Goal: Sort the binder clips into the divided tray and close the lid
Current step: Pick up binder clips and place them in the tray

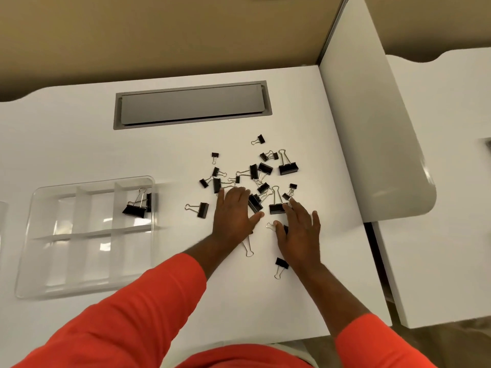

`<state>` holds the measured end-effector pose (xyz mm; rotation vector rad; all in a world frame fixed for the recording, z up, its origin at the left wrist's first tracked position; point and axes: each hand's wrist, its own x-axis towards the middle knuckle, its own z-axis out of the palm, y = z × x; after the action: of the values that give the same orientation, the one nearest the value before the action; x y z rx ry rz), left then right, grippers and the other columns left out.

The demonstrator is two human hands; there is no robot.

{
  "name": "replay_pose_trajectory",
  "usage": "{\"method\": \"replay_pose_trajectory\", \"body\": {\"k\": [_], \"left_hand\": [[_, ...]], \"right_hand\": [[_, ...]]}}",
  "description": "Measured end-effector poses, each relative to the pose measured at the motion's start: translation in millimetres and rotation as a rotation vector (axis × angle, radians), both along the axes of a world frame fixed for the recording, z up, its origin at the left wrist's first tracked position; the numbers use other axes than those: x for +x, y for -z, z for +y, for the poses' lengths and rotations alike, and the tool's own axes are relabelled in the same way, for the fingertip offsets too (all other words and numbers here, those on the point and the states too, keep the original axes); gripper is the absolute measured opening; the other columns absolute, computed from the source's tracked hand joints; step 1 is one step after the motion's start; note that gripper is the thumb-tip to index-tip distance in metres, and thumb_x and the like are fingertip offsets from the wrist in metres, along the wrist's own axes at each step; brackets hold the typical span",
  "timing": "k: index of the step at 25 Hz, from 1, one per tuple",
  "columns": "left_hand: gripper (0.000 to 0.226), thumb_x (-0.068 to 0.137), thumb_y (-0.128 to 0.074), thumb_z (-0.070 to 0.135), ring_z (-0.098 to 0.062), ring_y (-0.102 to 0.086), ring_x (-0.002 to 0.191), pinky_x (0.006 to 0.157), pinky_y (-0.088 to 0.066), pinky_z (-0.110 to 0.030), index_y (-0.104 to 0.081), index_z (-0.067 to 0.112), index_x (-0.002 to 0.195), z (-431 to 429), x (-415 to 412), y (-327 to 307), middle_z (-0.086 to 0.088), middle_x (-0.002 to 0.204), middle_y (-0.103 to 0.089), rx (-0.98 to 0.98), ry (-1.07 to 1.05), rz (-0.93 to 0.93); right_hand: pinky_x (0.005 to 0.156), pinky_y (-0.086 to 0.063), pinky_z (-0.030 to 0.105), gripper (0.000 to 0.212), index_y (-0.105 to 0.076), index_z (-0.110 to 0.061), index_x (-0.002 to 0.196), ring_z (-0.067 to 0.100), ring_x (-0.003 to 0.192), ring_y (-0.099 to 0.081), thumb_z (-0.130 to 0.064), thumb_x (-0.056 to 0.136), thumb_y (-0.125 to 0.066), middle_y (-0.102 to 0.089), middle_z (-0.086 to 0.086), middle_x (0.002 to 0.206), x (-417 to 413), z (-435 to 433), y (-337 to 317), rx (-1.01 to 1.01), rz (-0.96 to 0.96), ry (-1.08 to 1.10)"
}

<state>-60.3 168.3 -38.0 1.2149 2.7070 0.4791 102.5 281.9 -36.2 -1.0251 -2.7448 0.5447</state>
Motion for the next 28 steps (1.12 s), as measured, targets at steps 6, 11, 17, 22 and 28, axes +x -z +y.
{"method": "replay_pose_trajectory", "body": {"k": [6,11,17,22,28], "left_hand": [[0.061,0.081,-0.068,0.055,-0.02,-0.054,0.116,0.118,-0.022,-0.047,-0.061,0.014,0.125,-4.8,1.8,-3.1,-0.001,0.115,-0.063,0.043,-0.055,0.007],[0.059,0.079,-0.071,0.055,-0.018,-0.053,0.115,0.117,-0.025,-0.046,-0.062,0.017,0.123,-18.0,4.5,-16.7,0.001,0.115,-0.064,0.083,-0.096,0.03],[0.058,0.079,-0.071,0.056,-0.015,-0.056,0.117,0.119,-0.02,-0.043,-0.062,0.019,0.123,-38.0,3.1,-38.2,0.003,0.119,-0.066,0.102,-0.129,0.017],[0.053,0.078,-0.069,0.055,-0.018,-0.06,0.107,0.115,-0.022,-0.042,-0.063,0.023,0.12,-49.6,-3.5,-48.1,0.004,0.109,-0.067,0.075,-0.06,0.062],[0.041,0.085,-0.059,0.055,-0.02,-0.059,0.1,0.109,-0.029,-0.043,-0.066,0.027,0.113,-48.2,-9.3,-54.3,0.002,0.101,-0.066,0.026,-0.052,0.06]], "right_hand": [[0.12,-0.022,0.049,0.042,-0.059,-0.018,0.134,0.018,0.136,-0.048,-0.035,0.096,-0.061,-0.054,0.002,0.145,-9.6,1.3,1.3,0.041,0.041,-0.044],[0.11,-0.032,0.045,0.037,-0.066,-0.023,0.124,0.019,0.125,-0.054,-0.044,0.095,-0.056,-0.06,0.0,0.136,-18.8,-0.3,1.4,0.116,-0.005,-0.051],[0.099,-0.035,0.044,0.025,-0.068,-0.02,0.111,0.025,0.107,-0.063,-0.033,0.089,-0.068,-0.065,0.002,0.123,-29.1,-1.7,-1.3,0.146,-0.004,-0.042],[0.094,-0.035,0.041,0.021,-0.064,-0.021,0.102,0.022,0.095,-0.06,-0.029,0.083,-0.066,-0.063,-0.003,0.109,-34.3,-5.2,-11.3,0.111,0.031,-0.006],[0.096,-0.037,0.043,0.028,-0.065,-0.02,0.106,0.025,0.099,-0.06,-0.028,0.08,-0.068,-0.064,-0.001,0.111,-27.6,-16.4,-11.5,0.085,0.033,0.016]]}}
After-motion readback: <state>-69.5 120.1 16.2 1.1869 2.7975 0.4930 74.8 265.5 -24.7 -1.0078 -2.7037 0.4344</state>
